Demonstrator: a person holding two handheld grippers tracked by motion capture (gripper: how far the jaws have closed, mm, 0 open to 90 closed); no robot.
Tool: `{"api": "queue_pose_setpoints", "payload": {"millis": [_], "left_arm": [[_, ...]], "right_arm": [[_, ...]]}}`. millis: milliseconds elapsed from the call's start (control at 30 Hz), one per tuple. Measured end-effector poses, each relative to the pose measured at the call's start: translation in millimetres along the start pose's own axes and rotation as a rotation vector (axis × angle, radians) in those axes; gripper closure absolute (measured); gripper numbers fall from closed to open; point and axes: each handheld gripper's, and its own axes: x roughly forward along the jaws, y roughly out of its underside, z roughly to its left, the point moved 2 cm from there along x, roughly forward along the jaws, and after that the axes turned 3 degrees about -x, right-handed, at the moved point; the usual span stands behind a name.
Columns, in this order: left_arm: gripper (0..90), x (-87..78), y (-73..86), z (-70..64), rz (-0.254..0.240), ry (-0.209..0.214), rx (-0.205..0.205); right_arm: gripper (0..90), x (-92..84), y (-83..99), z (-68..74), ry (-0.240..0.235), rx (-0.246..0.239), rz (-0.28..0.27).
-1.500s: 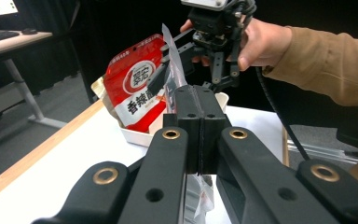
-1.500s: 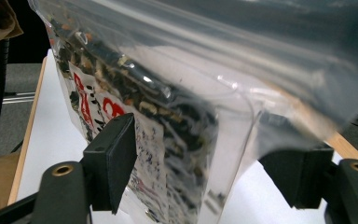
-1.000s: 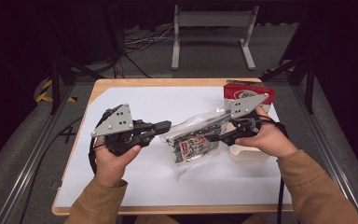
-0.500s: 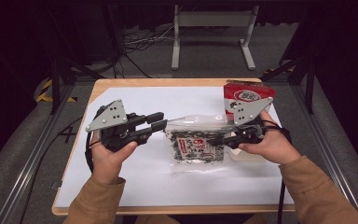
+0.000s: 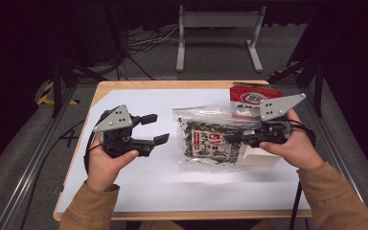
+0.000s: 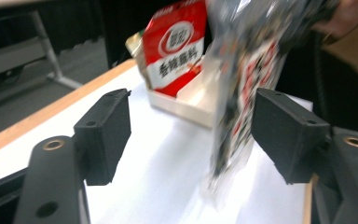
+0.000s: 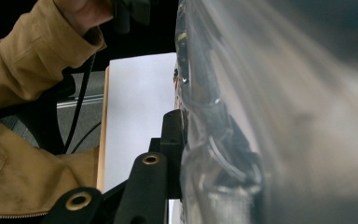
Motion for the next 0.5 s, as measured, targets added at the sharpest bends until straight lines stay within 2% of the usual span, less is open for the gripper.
{"api": "queue_pose_setpoints", "payload": {"millis": [200, 267, 333, 500], "left_arm": [[25.4, 1.0, 17.6, 9.9, 0.041, -0.033, -0.021], [21.9, 2.4, 26.5, 15.5, 0.045, -0.056, -0.043], [18.7, 3.2, 35.2, 22.9, 0.073, -0.070, -0.114], [14.5, 3.1, 50.0, 37.7, 0.108, -0.103, -0.138]], "right_arm": [[75.3, -18.4, -8.3, 2.3, 0.034, 0.017, -0.048], [75.3, -24.3, -11.1, 2.5, 0.047, 0.021, -0.061], [75.3, -29.4, -13.3, 2.1, 0.058, 0.021, -0.066], [75.4, -39.9, -16.7, 0.8, 0.084, 0.021, -0.068]]}}
